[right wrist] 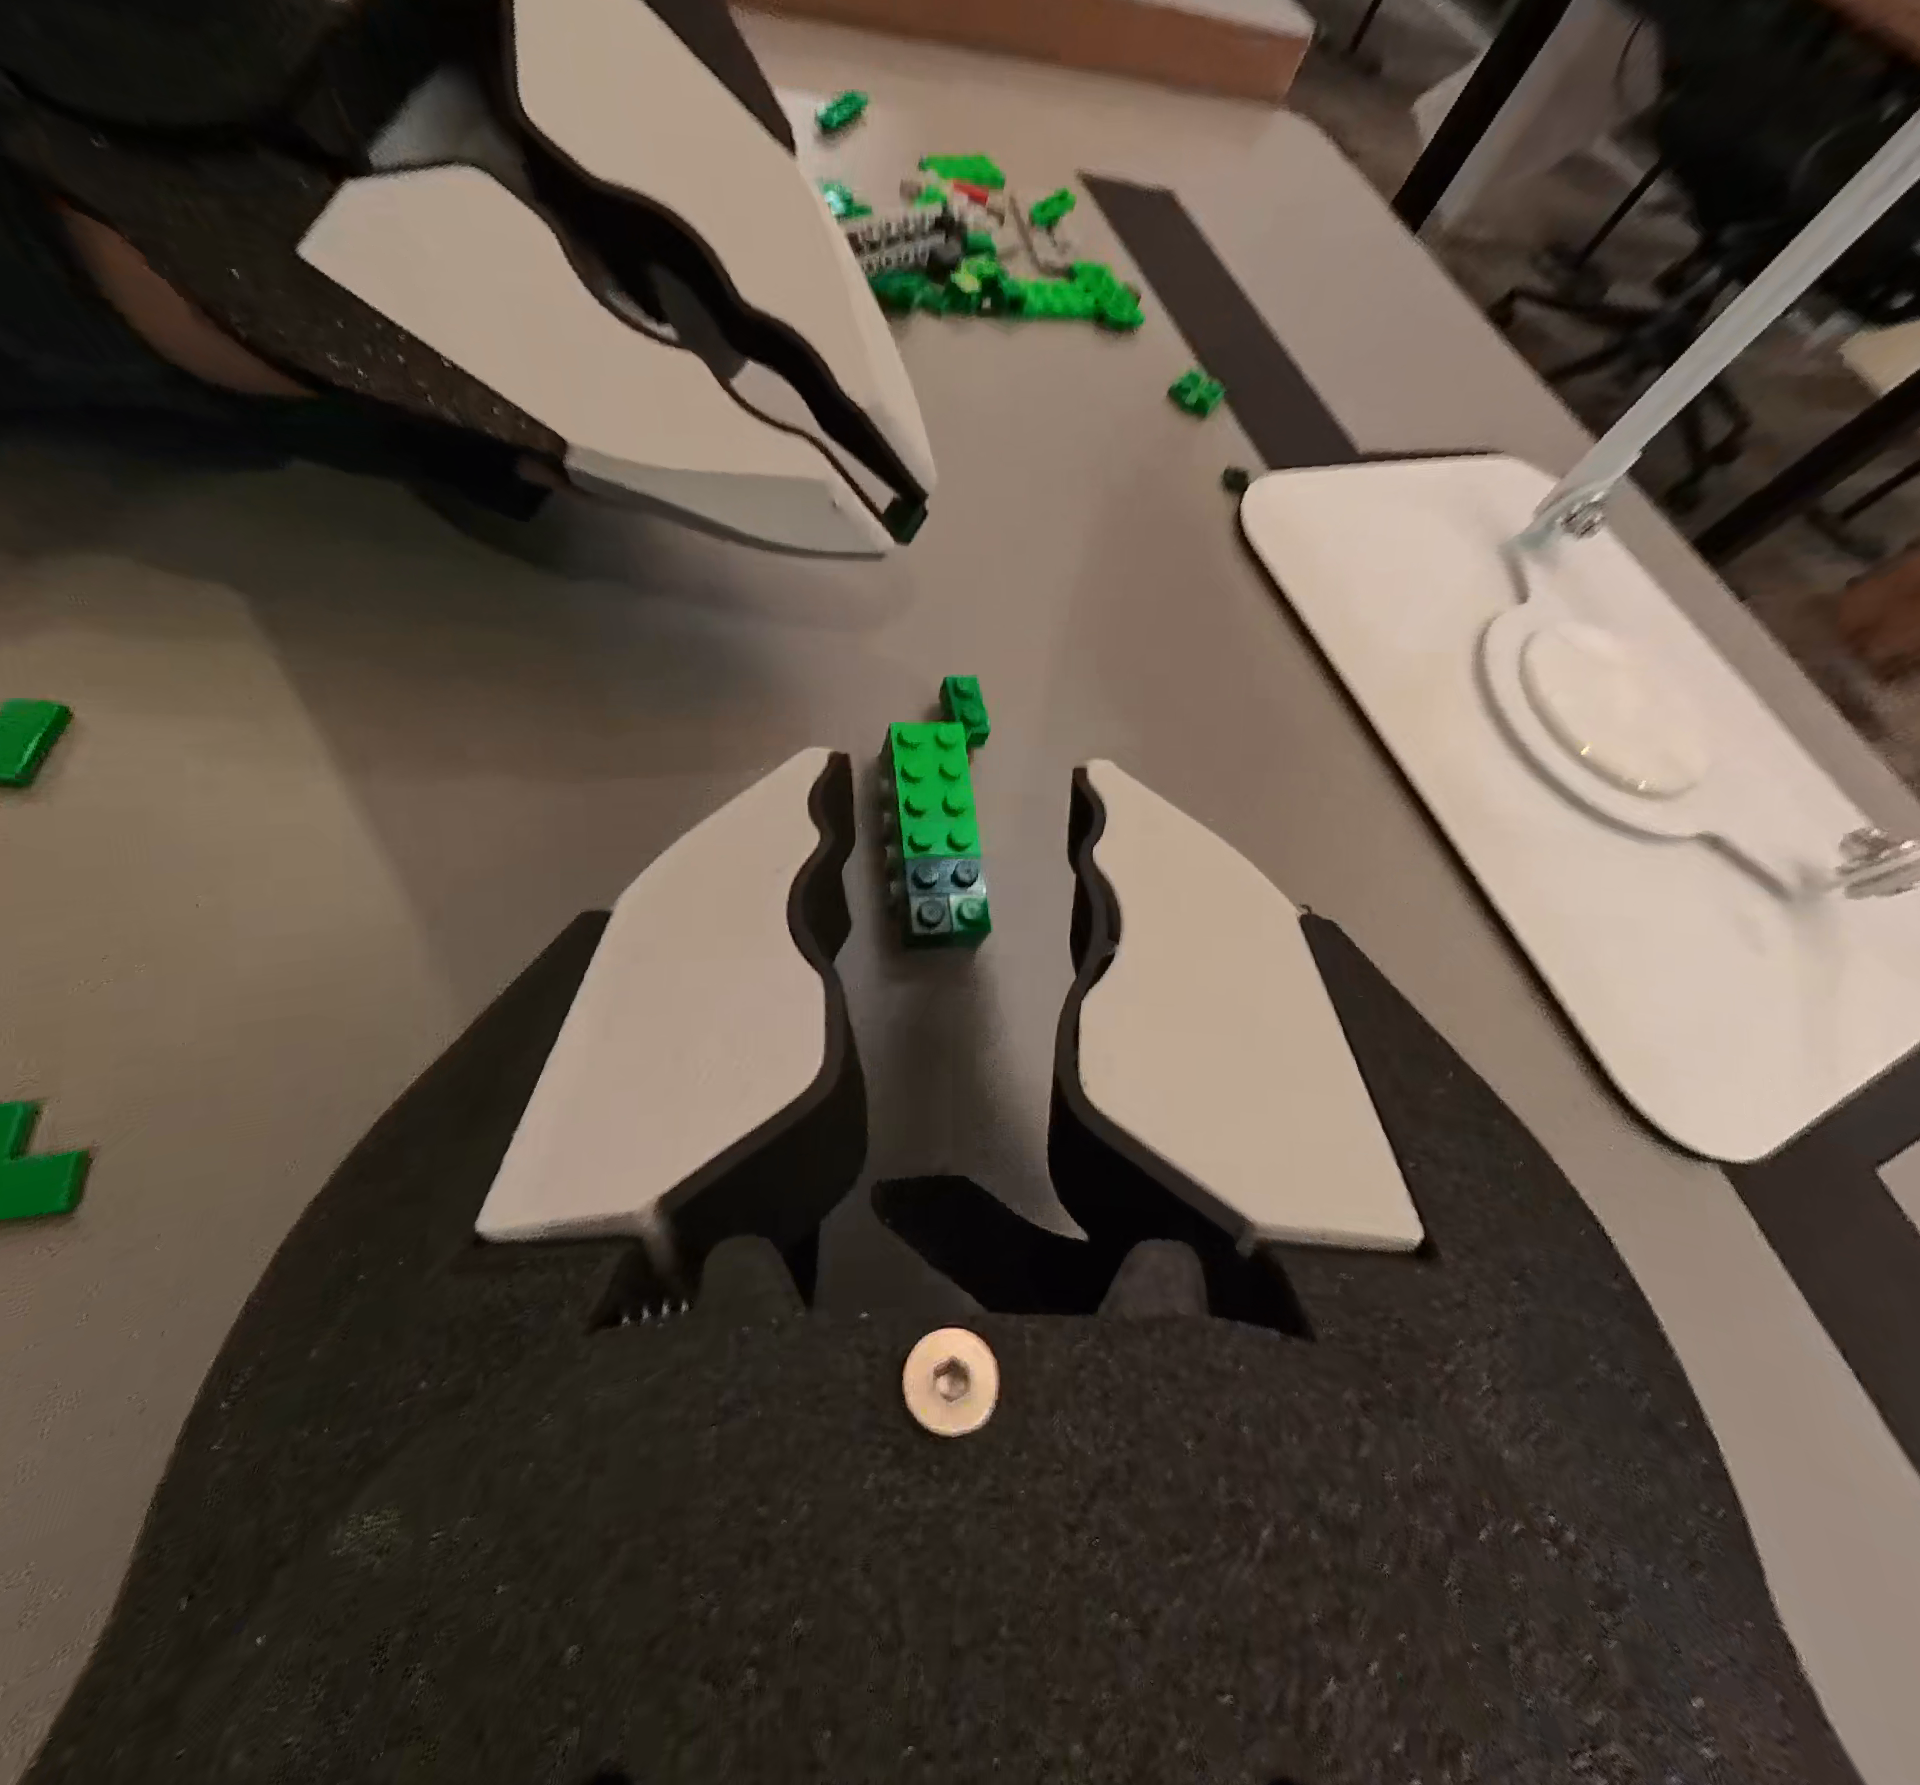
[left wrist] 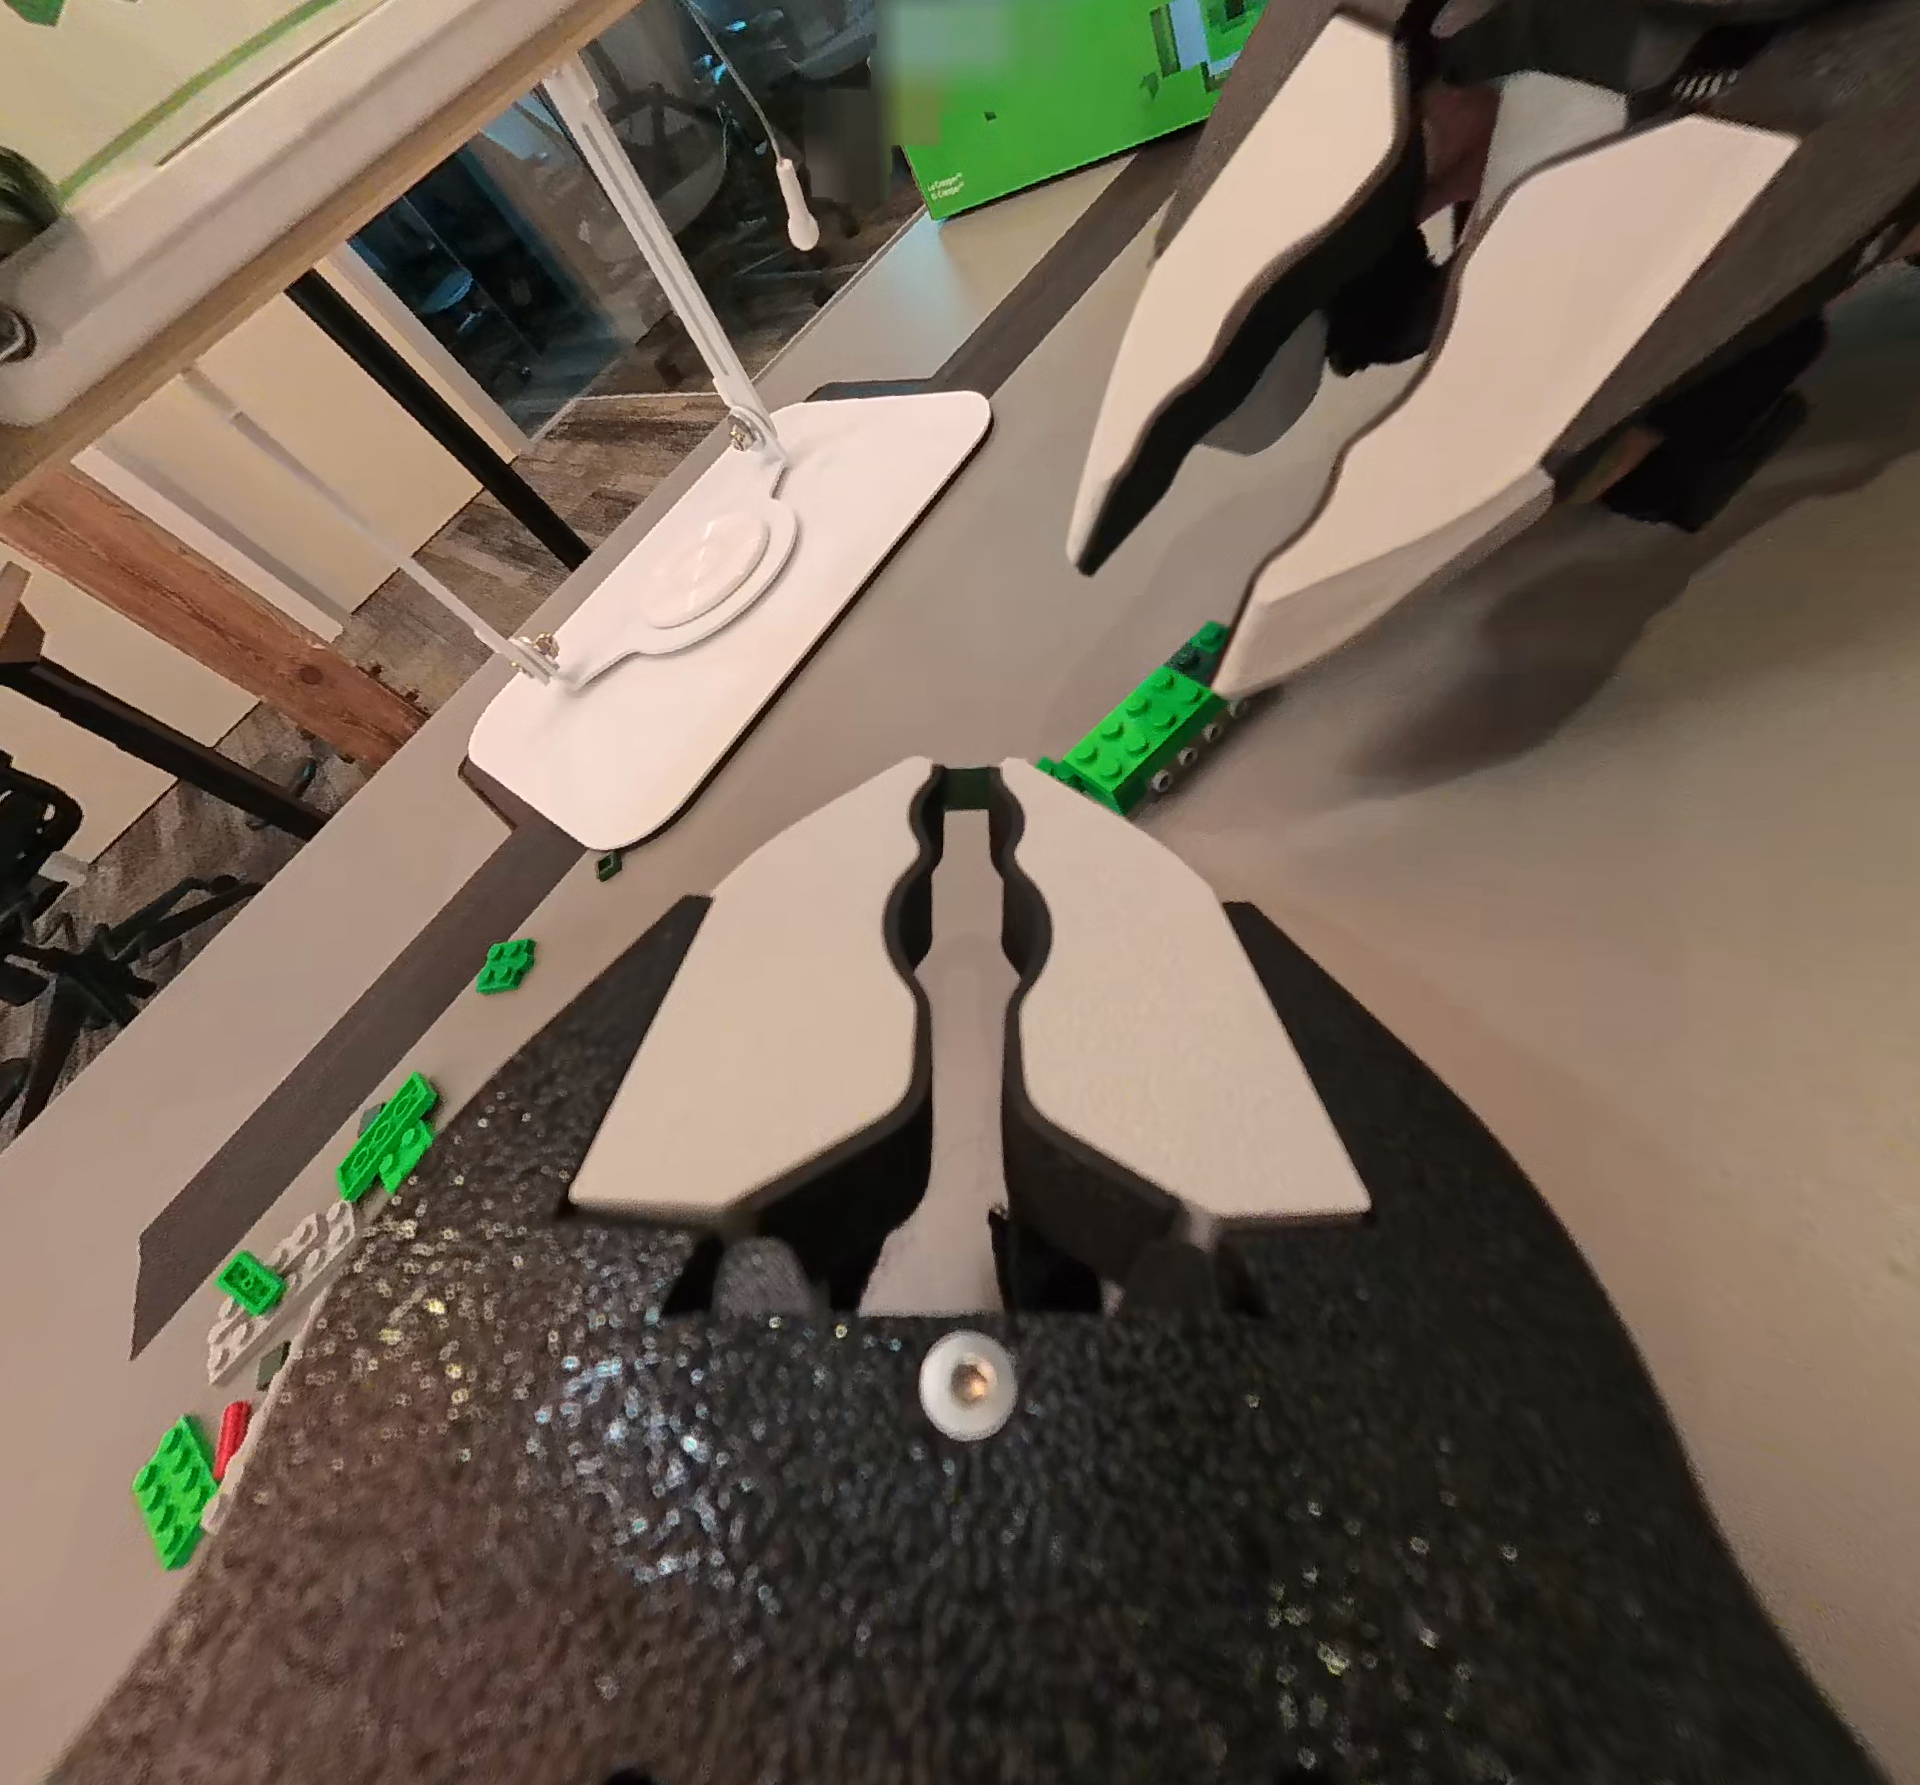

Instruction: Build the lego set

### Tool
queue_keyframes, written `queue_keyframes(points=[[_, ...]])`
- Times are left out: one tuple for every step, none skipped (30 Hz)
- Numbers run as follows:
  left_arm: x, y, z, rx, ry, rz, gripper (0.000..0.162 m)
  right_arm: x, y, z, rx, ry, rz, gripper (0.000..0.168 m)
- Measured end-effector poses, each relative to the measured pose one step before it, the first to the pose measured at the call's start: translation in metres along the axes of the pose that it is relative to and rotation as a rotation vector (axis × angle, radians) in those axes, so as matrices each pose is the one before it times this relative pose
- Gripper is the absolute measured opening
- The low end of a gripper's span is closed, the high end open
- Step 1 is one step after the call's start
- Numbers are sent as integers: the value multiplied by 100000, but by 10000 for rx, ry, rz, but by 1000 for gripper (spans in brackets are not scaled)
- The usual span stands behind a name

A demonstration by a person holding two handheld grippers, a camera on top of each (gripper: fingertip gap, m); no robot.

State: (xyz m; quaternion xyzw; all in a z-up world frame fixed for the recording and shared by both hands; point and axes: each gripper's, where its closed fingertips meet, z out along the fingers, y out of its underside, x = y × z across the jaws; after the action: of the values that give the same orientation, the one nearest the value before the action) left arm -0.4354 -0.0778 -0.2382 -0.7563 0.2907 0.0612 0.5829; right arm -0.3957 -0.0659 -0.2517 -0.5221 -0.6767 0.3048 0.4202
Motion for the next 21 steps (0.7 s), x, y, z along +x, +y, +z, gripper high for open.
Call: queue_keyframes(points=[[-7,1,0,3,2,3,7,-33,389,61,-264,-98,86,39],[-8,-14,8,3,1,1,7,-114,366,86,-258,-147,88,39],[-1,4,-2,1,5,1,7,-148,388,106,-272,-170,80,39],[4,5,14,-6,8,-2,7,-25,303,113,-226,-56,56,39],[7,16,7,-7,6,2,7,-64,179,96,-135,-56,-1,39],[12,1,-1,-5,6,5,7,-53,106,89,-100,-30,-30,38],[4,-2,9,-4,2,5,7,-23,132,114,-126,-8,-29,36],[14,9,2,-5,5,6,7,-49,121,103,-124,-45,0,35],[4,1,7,-6,3,6,7,26,-2,31,-5,-36,73,34],[17,8,11,-9,5,9,7,66,49,20,-28,-28,113,34],[10,10,10,-10,2,14,7,42,52,28,-38,-60,117,33],[22,13,7,-9,2,19,7,-19,47,34,-37,-87,99,32],[23,11,17,-9,5,18,7,50,56,35,-44,-50,126,32],[21,4,13,-10,4,13,7,14,61,25,-44,-81,118,31],[6,9,11,-6,2,8,7,-6,40,26,-33,-73,90,30],[4,-1,-8,2,1,2,7,-34,34,16,-24,-80,61,29],[-11,-10,-2,5,-1,-5,7,-68,24,13,-18,-86,39,27],[-3,0,0,4,0,-7,7,-32,22,14,-16,-58,41,26],[-6,-7,-3,3,1,-8,7,-3,12,4,-12,-26,44,26],[-3,3,-1,2,1,-5,7,25,19,11,-10,-10,46,26],[4,1,0,0,3,1,7,-2,9,5,-11,-22,37,25]])
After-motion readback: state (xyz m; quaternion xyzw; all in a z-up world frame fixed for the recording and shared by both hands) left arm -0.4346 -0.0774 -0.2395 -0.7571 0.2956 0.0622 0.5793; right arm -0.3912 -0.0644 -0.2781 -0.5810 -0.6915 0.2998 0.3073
